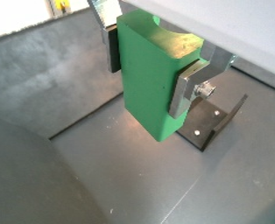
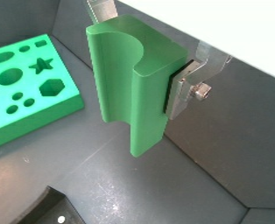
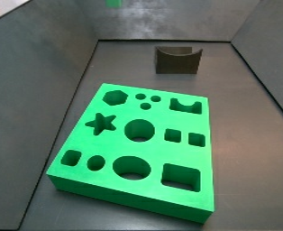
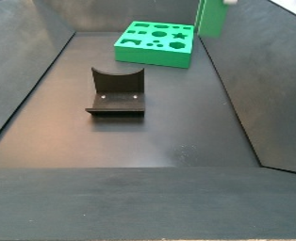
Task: Pick up the arch object. Move up. Place the arch object on the fixture. Regrasp the arch object. Rotate the arch object. Move to above the board. Insert the arch object.
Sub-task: Move to above the board.
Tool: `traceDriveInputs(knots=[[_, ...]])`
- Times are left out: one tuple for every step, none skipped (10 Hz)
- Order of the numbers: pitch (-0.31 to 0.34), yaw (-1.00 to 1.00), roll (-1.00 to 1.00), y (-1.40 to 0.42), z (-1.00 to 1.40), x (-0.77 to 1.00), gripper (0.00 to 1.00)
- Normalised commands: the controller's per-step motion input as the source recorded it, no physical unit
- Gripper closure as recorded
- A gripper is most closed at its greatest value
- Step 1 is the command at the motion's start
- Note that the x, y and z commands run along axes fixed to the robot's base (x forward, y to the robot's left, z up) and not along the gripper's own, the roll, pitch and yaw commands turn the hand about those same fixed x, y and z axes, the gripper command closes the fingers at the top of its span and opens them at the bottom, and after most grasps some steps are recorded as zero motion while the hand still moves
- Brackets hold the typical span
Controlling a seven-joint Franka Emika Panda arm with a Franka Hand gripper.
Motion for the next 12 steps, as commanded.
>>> traceDriveInputs(knots=[[0.091, 0.02, 0.06, 0.01, 0.45, 0.0, 1.0], [0.093, 0.02, 0.06, 0.0, 0.28, 0.0, 1.0], [0.068, 1.0, 0.0, -1.0, 0.26, 0.27, 1.0], [0.07, 1.0, 0.0, -1.0, 0.24, 0.27, 1.0], [0.077, 1.0, 0.0, -1.0, 0.25, 0.28, 1.0], [0.079, 1.0, -0.02, -1.0, 0.25, 0.29, 1.0], [0.083, 1.0, -0.02, -1.0, 0.25, 0.3, 1.0], [0.09, 1.0, -0.01, -1.0, 0.25, 0.3, 1.0], [0.095, 1.0, -0.02, -1.0, 0.25, 0.31, 1.0], [0.102, 1.0, -0.02, -1.0, 0.25, 0.33, 1.0], [0.106, 1.0, -0.02, -1.0, 0.25, 0.34, 1.0], [0.114, 1.0, -0.02, -1.0, 0.26, 0.35, 1.0]])
